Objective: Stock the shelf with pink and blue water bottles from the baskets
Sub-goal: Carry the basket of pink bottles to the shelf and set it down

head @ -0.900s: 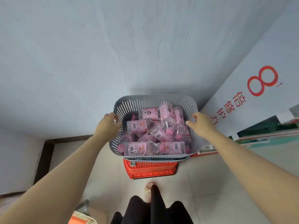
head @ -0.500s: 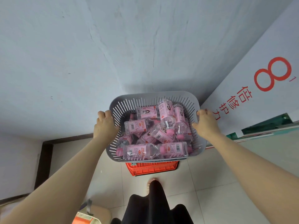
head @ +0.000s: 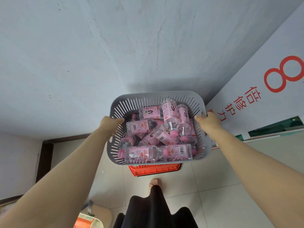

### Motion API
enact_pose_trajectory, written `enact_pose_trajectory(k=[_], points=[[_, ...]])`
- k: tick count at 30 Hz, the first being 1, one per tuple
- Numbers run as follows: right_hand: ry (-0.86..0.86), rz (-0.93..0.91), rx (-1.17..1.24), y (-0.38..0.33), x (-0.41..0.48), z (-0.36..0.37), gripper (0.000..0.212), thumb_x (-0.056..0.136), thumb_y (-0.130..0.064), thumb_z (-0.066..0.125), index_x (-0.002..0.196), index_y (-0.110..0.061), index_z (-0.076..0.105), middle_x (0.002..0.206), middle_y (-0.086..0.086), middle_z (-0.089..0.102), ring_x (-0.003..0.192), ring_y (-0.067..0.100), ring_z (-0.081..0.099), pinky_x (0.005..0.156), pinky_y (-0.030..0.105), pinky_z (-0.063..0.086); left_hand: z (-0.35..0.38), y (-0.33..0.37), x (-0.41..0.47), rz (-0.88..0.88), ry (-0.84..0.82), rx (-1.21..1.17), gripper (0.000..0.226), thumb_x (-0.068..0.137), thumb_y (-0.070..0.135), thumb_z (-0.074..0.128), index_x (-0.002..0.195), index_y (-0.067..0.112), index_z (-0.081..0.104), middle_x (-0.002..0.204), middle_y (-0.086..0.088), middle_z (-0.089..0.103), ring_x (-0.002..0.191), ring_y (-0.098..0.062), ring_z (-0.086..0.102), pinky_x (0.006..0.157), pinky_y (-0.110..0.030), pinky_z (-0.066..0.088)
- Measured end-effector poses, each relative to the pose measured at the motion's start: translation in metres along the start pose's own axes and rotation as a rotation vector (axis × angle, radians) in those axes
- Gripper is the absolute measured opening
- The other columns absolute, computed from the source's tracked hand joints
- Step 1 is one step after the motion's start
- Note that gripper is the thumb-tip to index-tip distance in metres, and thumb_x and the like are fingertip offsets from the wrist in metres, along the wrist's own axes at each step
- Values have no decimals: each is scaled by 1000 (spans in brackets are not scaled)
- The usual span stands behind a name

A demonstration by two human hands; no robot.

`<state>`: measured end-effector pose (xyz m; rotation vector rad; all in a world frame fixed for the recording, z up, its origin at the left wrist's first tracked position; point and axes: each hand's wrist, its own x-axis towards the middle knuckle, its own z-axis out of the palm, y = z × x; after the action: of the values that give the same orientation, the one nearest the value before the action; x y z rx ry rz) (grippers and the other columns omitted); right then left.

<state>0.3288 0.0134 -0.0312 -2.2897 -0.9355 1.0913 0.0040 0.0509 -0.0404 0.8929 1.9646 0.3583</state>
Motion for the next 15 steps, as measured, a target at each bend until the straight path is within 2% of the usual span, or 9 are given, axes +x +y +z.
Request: enact_pose_trajectory(k=[2,3,5,8,15], points=[[-18,24,97,2,6,3,20,93,-22,56,81,-7,55,84,13,58,74,29,58,64,31,43,2,2,1,-43,17,-14,32,88,23,63,71,4,44,58,-9,42,45,-17,32,43,-25,29],[-22,38,142,3,9,4,25,94,-22,55,72,-12,50,74,9,55,62,24,53,56,29,42,3,2,2,-60,19,-17,31,88,24,63,74,3,45,60,-9,42,45,-17,32,43,-25,29],[-28,70,200,4,12,5,29,95,-22,55,67,-15,46,63,5,49,51,18,44,46,27,34,4,2,5,-82,23,-38,29,88,26,63,83,3,46,62,-8,42,46,-17,32,43,-24,28],[-44,100,209,7,16,6,31,95,-26,54,66,-14,49,60,6,47,49,17,40,45,27,31,4,0,10,-99,22,-77,31,87,28,64,90,3,46,63,-6,41,48,-17,33,44,-23,29],[-70,167,248,5,18,3,34,94,-36,53,67,-16,50,59,3,44,49,15,36,45,26,29,3,5,10,-151,5,-124,34,85,32,67,94,5,50,60,-6,36,48,-17,29,43,-24,27]])
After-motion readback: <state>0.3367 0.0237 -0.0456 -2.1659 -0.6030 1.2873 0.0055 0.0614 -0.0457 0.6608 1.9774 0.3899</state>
